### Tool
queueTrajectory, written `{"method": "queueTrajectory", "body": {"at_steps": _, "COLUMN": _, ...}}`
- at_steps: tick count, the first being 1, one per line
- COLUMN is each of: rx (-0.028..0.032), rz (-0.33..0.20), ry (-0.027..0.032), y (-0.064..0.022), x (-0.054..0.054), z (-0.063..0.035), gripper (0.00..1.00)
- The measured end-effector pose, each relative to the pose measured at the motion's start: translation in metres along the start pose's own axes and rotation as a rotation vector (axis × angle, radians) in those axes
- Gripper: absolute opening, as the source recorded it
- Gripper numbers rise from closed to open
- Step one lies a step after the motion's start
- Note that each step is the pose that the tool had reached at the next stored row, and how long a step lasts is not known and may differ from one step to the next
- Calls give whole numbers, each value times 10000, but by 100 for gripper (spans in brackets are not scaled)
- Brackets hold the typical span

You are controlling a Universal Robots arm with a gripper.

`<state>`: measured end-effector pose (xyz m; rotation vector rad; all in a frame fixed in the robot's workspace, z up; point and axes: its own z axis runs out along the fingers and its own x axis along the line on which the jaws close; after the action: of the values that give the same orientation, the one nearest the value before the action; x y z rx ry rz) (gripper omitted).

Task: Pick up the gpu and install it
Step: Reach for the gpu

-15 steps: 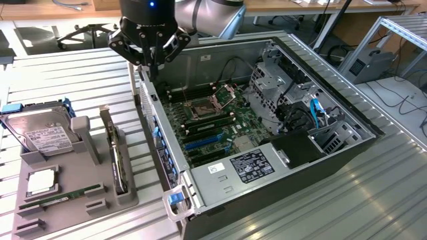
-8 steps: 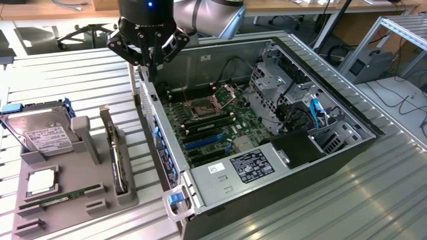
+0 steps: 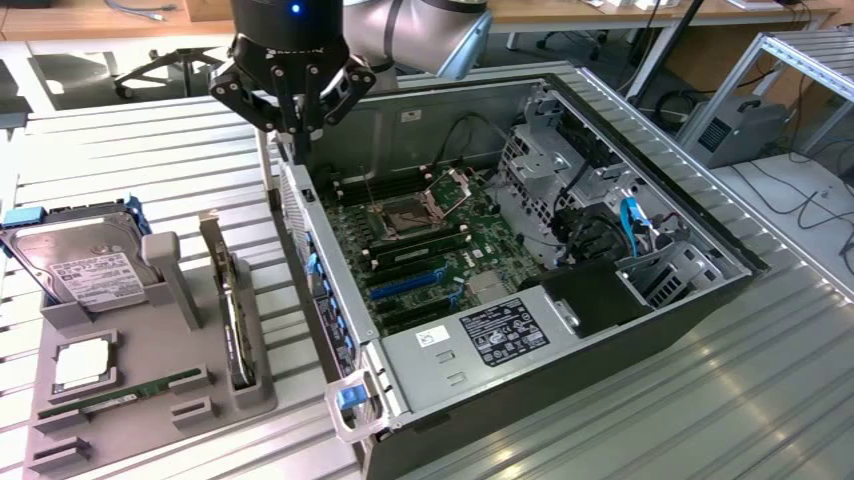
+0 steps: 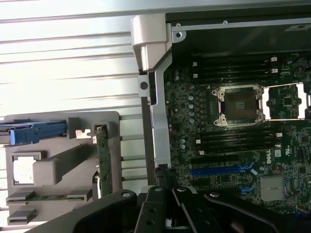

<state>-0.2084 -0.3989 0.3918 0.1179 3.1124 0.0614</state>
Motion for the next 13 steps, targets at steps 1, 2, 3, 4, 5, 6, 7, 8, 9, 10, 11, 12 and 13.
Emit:
{"method": "queueTrajectory", "body": {"at_steps": 1, "rx": 1, "rz": 0, "ry": 0, "y": 0, "x": 5, "z": 0, "gripper": 11}}
{"method": "queueTrajectory", "body": {"at_steps": 2, "rx": 1, "rz": 0, "ry": 0, "y": -1, "x": 11, "z": 0, "gripper": 11}}
{"method": "queueTrajectory", "body": {"at_steps": 3, "rx": 2, "rz": 0, "ry": 0, "y": -1, "x": 14, "z": 0, "gripper": 11}}
{"method": "queueTrajectory", "body": {"at_steps": 4, "rx": 2, "rz": 0, "ry": 0, "y": -1, "x": 16, "z": 0, "gripper": 11}}
{"method": "queueTrajectory", "body": {"at_steps": 5, "rx": 3, "rz": 0, "ry": 0, "y": -1, "x": 20, "z": 0, "gripper": 11}}
{"method": "queueTrajectory", "body": {"at_steps": 6, "rx": 3, "rz": 0, "ry": 0, "y": -2, "x": 22, "z": 0, "gripper": 11}}
{"method": "queueTrajectory", "body": {"at_steps": 7, "rx": 4, "rz": 0, "ry": -1, "y": -2, "x": 25, "z": 0, "gripper": 11}}
{"method": "queueTrajectory", "body": {"at_steps": 8, "rx": 4, "rz": 0, "ry": -1, "y": -2, "x": 28, "z": 0, "gripper": 11}}
{"method": "queueTrajectory", "body": {"at_steps": 9, "rx": 5, "rz": 0, "ry": -1, "y": -2, "x": 31, "z": 0, "gripper": 11}}
{"method": "queueTrajectory", "body": {"at_steps": 10, "rx": 5, "rz": 0, "ry": 0, "y": -2, "x": 34, "z": -1, "gripper": 11}}
{"method": "queueTrajectory", "body": {"at_steps": 11, "rx": 5, "rz": 0, "ry": 0, "y": -3, "x": 37, "z": -1, "gripper": 11}}
{"method": "queueTrajectory", "body": {"at_steps": 12, "rx": 6, "rz": 0, "ry": -1, "y": -3, "x": 39, "z": -1, "gripper": 11}}
{"method": "queueTrajectory", "body": {"at_steps": 13, "rx": 7, "rz": 0, "ry": -1, "y": -3, "x": 42, "z": -1, "gripper": 11}}
